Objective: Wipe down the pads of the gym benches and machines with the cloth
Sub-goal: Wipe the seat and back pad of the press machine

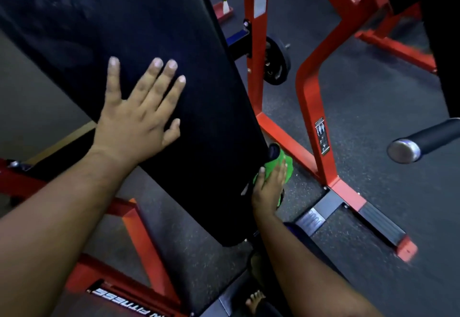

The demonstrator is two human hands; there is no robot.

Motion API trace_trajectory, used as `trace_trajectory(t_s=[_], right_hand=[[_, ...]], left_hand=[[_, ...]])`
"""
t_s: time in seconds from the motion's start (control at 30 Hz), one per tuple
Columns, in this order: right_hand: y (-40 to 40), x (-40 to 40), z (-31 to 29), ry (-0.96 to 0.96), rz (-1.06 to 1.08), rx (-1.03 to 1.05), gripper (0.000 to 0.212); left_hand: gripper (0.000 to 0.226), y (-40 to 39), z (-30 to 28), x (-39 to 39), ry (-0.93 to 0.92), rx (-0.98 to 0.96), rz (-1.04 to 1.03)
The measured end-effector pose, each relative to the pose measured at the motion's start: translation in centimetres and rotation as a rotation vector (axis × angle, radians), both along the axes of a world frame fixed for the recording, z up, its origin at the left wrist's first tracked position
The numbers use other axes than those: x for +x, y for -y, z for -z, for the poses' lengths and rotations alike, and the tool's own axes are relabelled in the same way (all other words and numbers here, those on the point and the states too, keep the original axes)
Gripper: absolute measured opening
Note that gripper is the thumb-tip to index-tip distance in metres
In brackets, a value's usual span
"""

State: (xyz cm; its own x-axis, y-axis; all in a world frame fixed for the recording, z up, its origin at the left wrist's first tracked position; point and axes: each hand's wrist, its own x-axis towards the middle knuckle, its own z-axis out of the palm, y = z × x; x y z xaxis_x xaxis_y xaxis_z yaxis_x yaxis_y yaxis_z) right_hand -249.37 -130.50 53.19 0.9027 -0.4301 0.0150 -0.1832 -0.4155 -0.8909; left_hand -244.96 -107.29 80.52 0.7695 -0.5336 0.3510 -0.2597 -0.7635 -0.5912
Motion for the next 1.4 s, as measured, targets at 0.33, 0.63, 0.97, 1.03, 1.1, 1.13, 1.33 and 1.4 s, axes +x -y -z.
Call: trace_trajectory(t_s=[0.33,0.63,0.97,1.03,1.1,1.13,1.33,1.4], right_hand=[[-9.5,7.4,-21.5,0.479,-0.444,-0.388,0.072],[-16.4,12.8,-37.2,0.737,-0.574,-0.68,0.063],[-15.7,10.4,-33.5,1.082,-0.849,-1.081,0.062],[-14.4,9.3,-30.0,1.128,-0.92,-1.109,0.058],[-13.1,7.8,-26.3,1.14,-0.938,-1.106,0.058],[-12.7,7.2,-24.7,1.142,-0.934,-1.103,0.058],[-9.2,2.7,-13.3,1.132,-0.949,-1.074,0.053],[-7.2,0.7,-8.0,1.097,-1.04,-1.072,0.05]], left_hand=[[0.094,-5.0,-4.1,-4.5,0.049,-0.237,-0.377],[0.099,-6.5,-4.6,-6.2,0.012,-0.432,-0.588],[0.102,-4.2,0.2,-8.0,-0.05,-0.828,-0.77],[0.108,-3.7,2.1,-9.1,-0.09,-0.87,-0.807],[0.112,-3.5,4.5,-10.4,-0.132,-0.838,-0.84],[0.114,-3.3,5.5,-10.9,-0.164,-0.821,-0.851],[0.124,0.1,14.6,-15.3,-0.472,-0.873,-0.886],[0.128,-0.2,15.8,-15.5,-0.735,-0.868,-0.924]])
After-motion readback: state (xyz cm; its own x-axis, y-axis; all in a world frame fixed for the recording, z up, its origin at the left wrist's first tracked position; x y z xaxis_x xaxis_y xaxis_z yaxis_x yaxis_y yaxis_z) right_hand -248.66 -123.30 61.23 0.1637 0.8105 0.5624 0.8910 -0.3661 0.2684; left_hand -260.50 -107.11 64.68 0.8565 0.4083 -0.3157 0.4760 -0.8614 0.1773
